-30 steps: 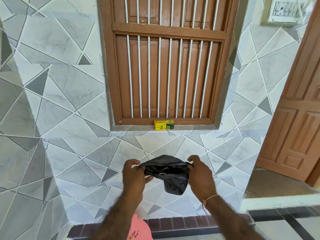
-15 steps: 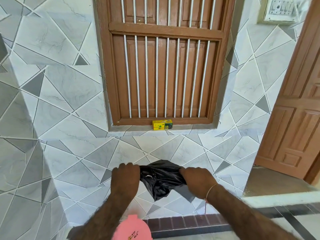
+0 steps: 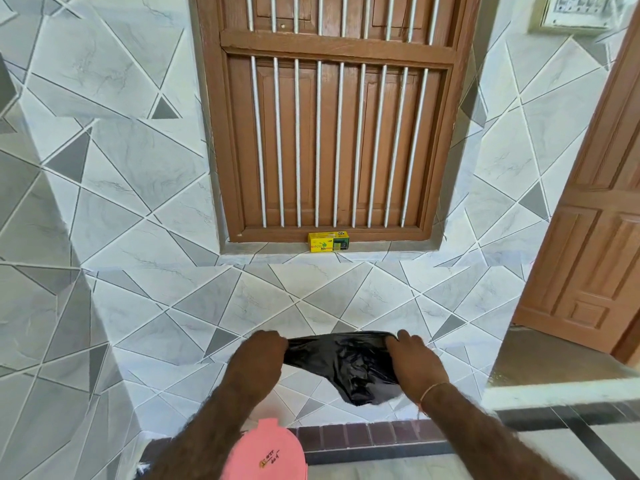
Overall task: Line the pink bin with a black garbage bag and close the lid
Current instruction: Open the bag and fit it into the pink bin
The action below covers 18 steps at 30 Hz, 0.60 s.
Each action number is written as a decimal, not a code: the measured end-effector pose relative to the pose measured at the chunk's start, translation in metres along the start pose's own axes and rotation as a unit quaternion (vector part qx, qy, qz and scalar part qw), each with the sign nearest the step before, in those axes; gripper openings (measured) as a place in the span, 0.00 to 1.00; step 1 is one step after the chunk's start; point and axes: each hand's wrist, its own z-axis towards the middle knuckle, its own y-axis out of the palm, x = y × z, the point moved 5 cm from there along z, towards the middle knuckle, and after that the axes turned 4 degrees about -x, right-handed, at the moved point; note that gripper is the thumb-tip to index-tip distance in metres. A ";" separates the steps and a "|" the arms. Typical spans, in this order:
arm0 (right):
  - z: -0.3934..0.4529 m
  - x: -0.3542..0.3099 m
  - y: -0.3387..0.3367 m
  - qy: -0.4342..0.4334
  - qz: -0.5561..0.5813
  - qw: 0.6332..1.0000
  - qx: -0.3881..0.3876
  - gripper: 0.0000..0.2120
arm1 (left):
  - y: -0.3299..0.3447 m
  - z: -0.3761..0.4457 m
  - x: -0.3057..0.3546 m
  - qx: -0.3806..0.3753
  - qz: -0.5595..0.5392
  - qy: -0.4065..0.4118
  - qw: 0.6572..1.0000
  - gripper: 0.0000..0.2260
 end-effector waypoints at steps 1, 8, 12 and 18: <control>-0.001 -0.003 0.002 -0.039 -0.020 0.999 0.004 0.17 | 0.000 0.000 -0.008 0.000 -0.002 -0.016 1.000 0.09; -0.010 -0.014 0.007 -0.111 -0.045 0.993 -0.005 0.14 | -0.010 0.005 -0.028 0.191 -0.190 -0.166 0.949 0.07; -0.020 -0.031 0.006 -0.156 0.011 0.987 0.030 0.17 | -0.002 -0.004 -0.029 0.234 -0.386 -0.246 0.858 0.10; -0.011 -0.007 0.015 -0.073 -0.045 0.996 -0.038 0.12 | -0.013 0.005 -0.034 0.175 -0.305 -0.153 0.924 0.08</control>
